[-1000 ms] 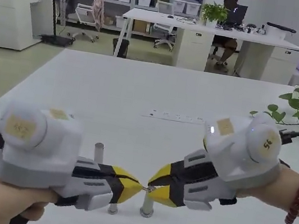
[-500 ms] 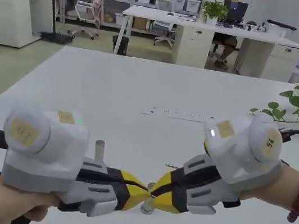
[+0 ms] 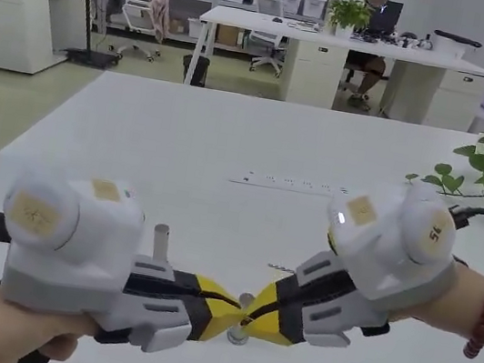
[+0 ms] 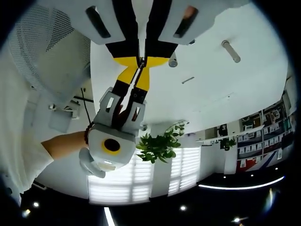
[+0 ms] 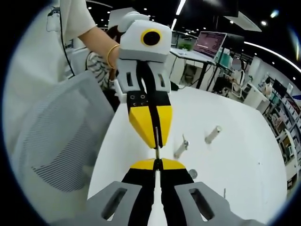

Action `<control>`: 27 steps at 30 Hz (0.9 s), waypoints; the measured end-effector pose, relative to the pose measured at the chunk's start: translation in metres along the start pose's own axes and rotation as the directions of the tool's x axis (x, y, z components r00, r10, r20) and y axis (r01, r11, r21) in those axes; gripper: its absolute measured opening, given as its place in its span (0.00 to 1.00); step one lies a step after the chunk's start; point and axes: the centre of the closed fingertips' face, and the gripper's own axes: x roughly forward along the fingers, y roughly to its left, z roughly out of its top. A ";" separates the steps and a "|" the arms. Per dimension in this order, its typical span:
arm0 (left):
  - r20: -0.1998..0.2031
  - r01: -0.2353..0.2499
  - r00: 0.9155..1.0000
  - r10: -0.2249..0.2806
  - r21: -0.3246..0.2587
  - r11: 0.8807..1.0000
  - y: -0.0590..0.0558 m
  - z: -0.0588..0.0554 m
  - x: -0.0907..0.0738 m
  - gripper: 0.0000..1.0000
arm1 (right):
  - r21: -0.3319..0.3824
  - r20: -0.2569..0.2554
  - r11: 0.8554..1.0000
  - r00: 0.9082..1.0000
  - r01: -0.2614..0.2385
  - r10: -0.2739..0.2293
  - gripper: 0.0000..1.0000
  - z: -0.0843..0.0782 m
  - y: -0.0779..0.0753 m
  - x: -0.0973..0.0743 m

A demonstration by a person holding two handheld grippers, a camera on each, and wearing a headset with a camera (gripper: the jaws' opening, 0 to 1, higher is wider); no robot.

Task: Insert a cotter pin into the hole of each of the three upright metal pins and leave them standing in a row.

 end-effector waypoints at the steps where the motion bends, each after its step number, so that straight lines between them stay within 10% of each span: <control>1: 0.001 -0.009 1.000 0.009 -0.003 1.000 0.001 0.000 0.000 0.02 | -0.001 -0.004 1.000 1.000 -0.002 0.002 0.03 0.000 0.000 0.000; 17: -0.025 -0.162 0.986 0.162 -0.021 0.986 0.002 -0.018 0.010 0.25 | -0.002 -0.107 0.999 0.993 0.048 -0.048 0.03 -0.020 -0.005 -0.010; 23: -0.039 -0.240 0.970 0.239 -0.035 0.970 0.004 -0.026 0.013 0.30 | -0.005 -0.168 0.997 0.983 0.080 -0.079 0.03 -0.032 -0.013 -0.015; 27: -0.059 -0.324 0.946 0.319 -0.132 0.937 0.011 -0.033 0.016 0.30 | -0.013 -0.214 0.995 0.972 0.101 -0.102 0.03 -0.044 -0.019 -0.018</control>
